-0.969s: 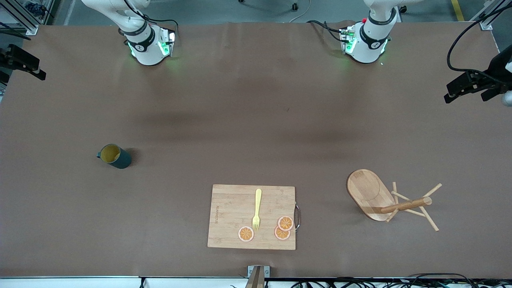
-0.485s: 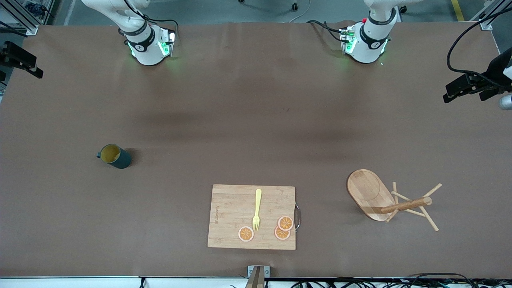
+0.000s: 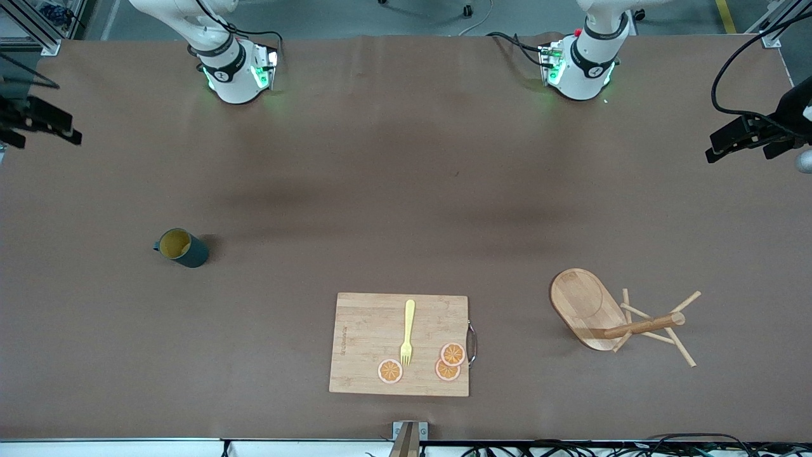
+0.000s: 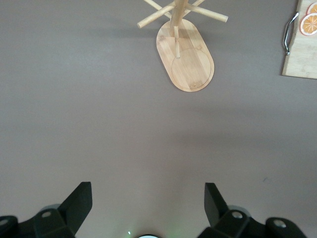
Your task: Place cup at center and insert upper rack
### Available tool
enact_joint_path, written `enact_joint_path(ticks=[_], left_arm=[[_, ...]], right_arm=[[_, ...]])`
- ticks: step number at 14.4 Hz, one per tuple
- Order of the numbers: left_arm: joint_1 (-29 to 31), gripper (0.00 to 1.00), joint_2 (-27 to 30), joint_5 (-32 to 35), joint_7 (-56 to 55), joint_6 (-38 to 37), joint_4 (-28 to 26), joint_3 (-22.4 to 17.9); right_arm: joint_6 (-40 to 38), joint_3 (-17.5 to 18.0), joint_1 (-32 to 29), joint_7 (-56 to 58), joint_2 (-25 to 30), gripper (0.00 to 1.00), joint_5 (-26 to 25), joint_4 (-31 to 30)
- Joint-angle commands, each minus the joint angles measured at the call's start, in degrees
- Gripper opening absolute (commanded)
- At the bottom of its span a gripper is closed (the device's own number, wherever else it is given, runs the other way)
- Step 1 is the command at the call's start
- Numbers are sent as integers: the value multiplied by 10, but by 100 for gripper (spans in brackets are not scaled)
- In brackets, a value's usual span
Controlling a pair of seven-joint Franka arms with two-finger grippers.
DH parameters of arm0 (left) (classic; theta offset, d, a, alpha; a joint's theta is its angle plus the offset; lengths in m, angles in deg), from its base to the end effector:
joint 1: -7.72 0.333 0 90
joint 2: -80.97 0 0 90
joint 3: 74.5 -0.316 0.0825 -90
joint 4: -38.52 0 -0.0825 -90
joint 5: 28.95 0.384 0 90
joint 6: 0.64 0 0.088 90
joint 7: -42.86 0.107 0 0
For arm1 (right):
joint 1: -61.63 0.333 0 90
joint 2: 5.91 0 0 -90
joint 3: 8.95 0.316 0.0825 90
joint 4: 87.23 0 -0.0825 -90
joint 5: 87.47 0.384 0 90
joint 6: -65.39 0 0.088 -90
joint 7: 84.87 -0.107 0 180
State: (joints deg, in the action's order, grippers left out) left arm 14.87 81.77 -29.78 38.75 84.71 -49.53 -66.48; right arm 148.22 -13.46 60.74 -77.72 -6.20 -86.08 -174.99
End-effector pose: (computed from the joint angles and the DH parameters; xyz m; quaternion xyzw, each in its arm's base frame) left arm 0.5420 -0.0105 0.6410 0.9995 0.0278 -0.0169 0.0055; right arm 0.5408 -0.0482 0.6296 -0.9988 -0.0162 0.0440 0.0168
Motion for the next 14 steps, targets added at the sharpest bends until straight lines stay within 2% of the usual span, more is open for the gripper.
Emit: enact_joint_path(ticks=[1,5,7,11,14], left_arm=[[2,100,-5,9,5,-2,15,2],[2,100,-4,10,7,4,15,2],[2,100,-5,9,7,8,15,2],[2,100,-5,8,4,29,15,2],[2,100,-5,9,-4,31,13,2]], right_arm=[[47,1,-11,0,-56,100,0,7],[117,2,-6,24,-110,100,4,-27],[191,3,-10,73,-113,100,9,-104],[297,3,-24,223,-115,100,12,-208],[398,3,-32,353,-144,100,12,-251]])
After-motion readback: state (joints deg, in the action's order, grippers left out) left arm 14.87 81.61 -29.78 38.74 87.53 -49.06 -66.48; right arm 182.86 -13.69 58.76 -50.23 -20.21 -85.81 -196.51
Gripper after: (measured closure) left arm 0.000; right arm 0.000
